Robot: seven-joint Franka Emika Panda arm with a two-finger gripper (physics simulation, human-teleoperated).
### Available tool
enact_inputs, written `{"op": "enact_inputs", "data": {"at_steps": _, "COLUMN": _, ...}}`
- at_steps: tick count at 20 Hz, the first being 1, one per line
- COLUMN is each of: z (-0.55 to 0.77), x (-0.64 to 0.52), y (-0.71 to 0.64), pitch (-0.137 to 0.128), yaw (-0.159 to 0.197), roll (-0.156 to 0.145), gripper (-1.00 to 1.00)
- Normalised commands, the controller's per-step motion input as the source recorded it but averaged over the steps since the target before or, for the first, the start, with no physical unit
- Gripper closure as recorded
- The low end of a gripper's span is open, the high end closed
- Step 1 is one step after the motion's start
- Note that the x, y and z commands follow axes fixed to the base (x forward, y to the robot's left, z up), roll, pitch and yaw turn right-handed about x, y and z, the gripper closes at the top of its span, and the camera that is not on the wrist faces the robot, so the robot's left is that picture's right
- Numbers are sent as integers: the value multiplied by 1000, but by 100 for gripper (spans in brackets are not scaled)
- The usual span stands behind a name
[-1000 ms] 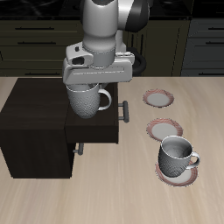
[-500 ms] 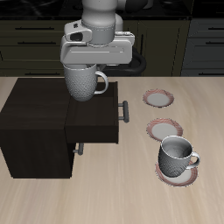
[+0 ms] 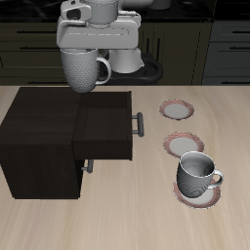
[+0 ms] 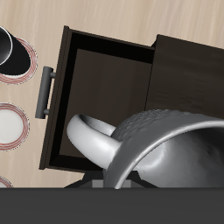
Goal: Place the porcelain mug that is in the drawer onto the top of the cabinet and close the drawer
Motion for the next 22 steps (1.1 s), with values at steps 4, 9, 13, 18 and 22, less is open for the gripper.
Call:
{"op": "enact_inputs", "data": {"at_steps": 4, "z": 336, "x": -52, "y": -341, "pitch": -32, "yaw": 3, "roll": -16, "gripper": 100}}
{"op": "enact_inputs", "data": {"at_steps": 9, "z": 281, "x": 63, "y": -558, "pitch": -19, "yaw": -19, "roll": -48, "gripper": 100}}
{"op": "enact_inputs", "data": {"at_steps": 13, "z": -27, "x": 97, "y": -352, "pitch": 16, "yaw": 3, "roll": -34, "gripper": 100}}
{"op": "enact_inputs", "data": {"at_steps": 18, "z": -110, "x": 15, "y": -100, "pitch": 19, "yaw": -17, "roll": -9, "gripper": 100}}
{"op": "enact_inputs", "data": {"at_steps": 22, "z": -276, "x": 92, "y": -51, "pitch": 27, "yaw": -27, "roll": -9, "gripper": 100}}
